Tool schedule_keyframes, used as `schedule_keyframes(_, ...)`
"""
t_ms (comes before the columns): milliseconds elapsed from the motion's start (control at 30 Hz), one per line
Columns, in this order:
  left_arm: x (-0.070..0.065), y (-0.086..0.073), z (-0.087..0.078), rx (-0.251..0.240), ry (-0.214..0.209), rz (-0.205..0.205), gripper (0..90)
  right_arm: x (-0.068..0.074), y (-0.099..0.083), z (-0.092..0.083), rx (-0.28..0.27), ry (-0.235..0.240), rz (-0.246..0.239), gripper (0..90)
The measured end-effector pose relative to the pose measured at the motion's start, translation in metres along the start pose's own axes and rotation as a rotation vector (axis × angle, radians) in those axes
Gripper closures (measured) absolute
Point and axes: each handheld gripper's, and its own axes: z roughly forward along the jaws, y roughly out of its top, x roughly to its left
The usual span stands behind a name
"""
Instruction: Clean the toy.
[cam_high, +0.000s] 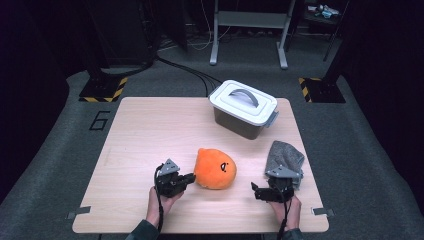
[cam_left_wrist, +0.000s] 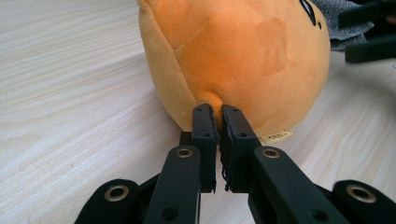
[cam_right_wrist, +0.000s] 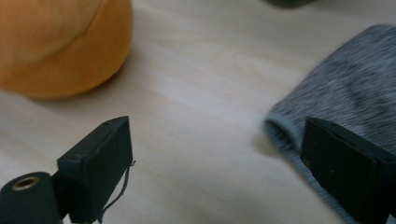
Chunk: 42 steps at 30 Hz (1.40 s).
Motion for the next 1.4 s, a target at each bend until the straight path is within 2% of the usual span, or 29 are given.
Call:
schedule_keyframes(33, 0.0, 0.0, 0.0, 0.0, 0.0, 0.0, 84.7, 0.0, 0.0, 0.0, 0.0, 0.0, 0.0, 8.6)
schedule_keyframes(67, 0.0, -0.001, 0.0, -0.003, 0.001, -0.003, 84.6, -0.013, 0.01, -0.001, 0.017, -0.041, 0.031, 8.8)
schedule_keyframes(133, 0.0, -0.001, 0.0, -0.003, 0.0, -0.002, 84.6, -0.025, 0.016, 0.002, 0.034, -0.077, 0.057, 10.2)
schedule_keyframes(167, 0.0, -0.001, -0.001, -0.001, 0.001, -0.001, 84.6, -0.025, 0.016, 0.002, 0.034, -0.077, 0.057, 10.2)
schedule_keyframes(233, 0.0, -0.002, 0.0, -0.004, 0.002, -0.002, 84.6, -0.039, 0.023, 0.009, 0.093, -0.107, 0.093, 8.5)
schedule_keyframes(267, -0.001, -0.002, 0.0, -0.004, 0.002, -0.002, 84.6, -0.045, 0.025, 0.011, 0.102, -0.118, 0.118, 9.3)
schedule_keyframes(333, 0.0, -0.002, 0.0, -0.002, 0.003, -0.001, 84.6, -0.062, 0.032, 0.019, 0.108, -0.175, 0.142, 9.2)
schedule_keyframes(400, 0.0, -0.003, 0.0, -0.002, 0.003, -0.001, 84.5, -0.065, 0.033, 0.021, 0.117, -0.185, 0.149, 9.1)
schedule_keyframes(533, 0.0, -0.002, 0.0, -0.002, 0.004, 0.003, 84.5, -0.078, 0.035, 0.035, 0.17, -0.195, 0.175, 10.4)
schedule_keyframes(633, 0.001, -0.004, 0.0, -0.001, 0.001, -0.006, 84.5, -0.084, 0.032, 0.045, 0.208, -0.2, 0.19, 18.2)
schedule_keyframes(667, 0.001, -0.004, 0.0, 0.0, 0.001, -0.006, 84.5, -0.084, 0.031, 0.046, 0.219, -0.2, 0.204, 23.8)
schedule_keyframes(700, 0.001, -0.004, 0.0, 0.0, 0.001, -0.006, 84.5, -0.084, 0.031, 0.046, 0.219, -0.2, 0.204, 23.8)
schedule_keyframes(733, 0.0, -0.003, 0.0, 0.002, 0.004, 0.0, 84.5, -0.086, 0.028, 0.05, 0.237, -0.193, 0.207, 29.6)
schedule_keyframes(800, 0.001, -0.003, 0.0, 0.005, 0.002, 0.002, 84.5, -0.086, 0.026, 0.05, 0.235, -0.192, 0.213, 31.2)
schedule_keyframes(900, 0.0, -0.003, 0.0, 0.001, 0.004, -0.002, 84.5, -0.086, 0.02, 0.049, 0.198, -0.188, 0.213, 39.9)
schedule_keyframes(967, 0.001, -0.003, -0.001, 0.006, -0.001, -0.002, 84.5, -0.087, 0.017, 0.047, 0.174, -0.191, 0.214, 49.6)
schedule_keyframes(1000, 0.001, -0.003, 0.0, 0.004, 0.004, 0.007, 84.4, -0.088, 0.015, 0.045, 0.161, -0.192, 0.223, 58.0)
schedule_keyframes(1033, 0.001, -0.003, 0.0, 0.004, 0.004, 0.007, 84.4, -0.088, 0.015, 0.045, 0.161, -0.192, 0.223, 58.0)
schedule_keyframes(1067, 0.001, -0.003, 0.0, 0.003, 0.004, 0.001, 84.4, -0.09, 0.013, 0.043, 0.148, -0.19, 0.229, 64.9)
schedule_keyframes(1100, 0.001, -0.003, 0.0, 0.003, 0.004, 0.001, 84.3, -0.09, 0.013, 0.043, 0.148, -0.19, 0.229, 64.9)
schedule_keyframes(1167, 0.001, -0.003, 0.0, 0.003, 0.003, -0.003, 84.2, -0.091, 0.012, 0.04, 0.134, -0.184, 0.239, 71.6)
schedule_keyframes(1233, 0.002, -0.003, 0.0, 0.004, 0.005, 0.006, 84.3, -0.091, 0.012, 0.039, 0.122, -0.184, 0.233, 72.6)
schedule_keyframes(1333, 0.002, -0.003, 0.0, 0.002, 0.001, -0.002, 83.8, -0.088, 0.013, 0.026, 0.08, -0.159, 0.239, 73.9)
schedule_keyframes(1400, 0.002, -0.002, 0.0, 0.004, 0.001, -0.002, 83.6, -0.084, 0.015, 0.019, 0.061, -0.14, 0.219, 73.9)
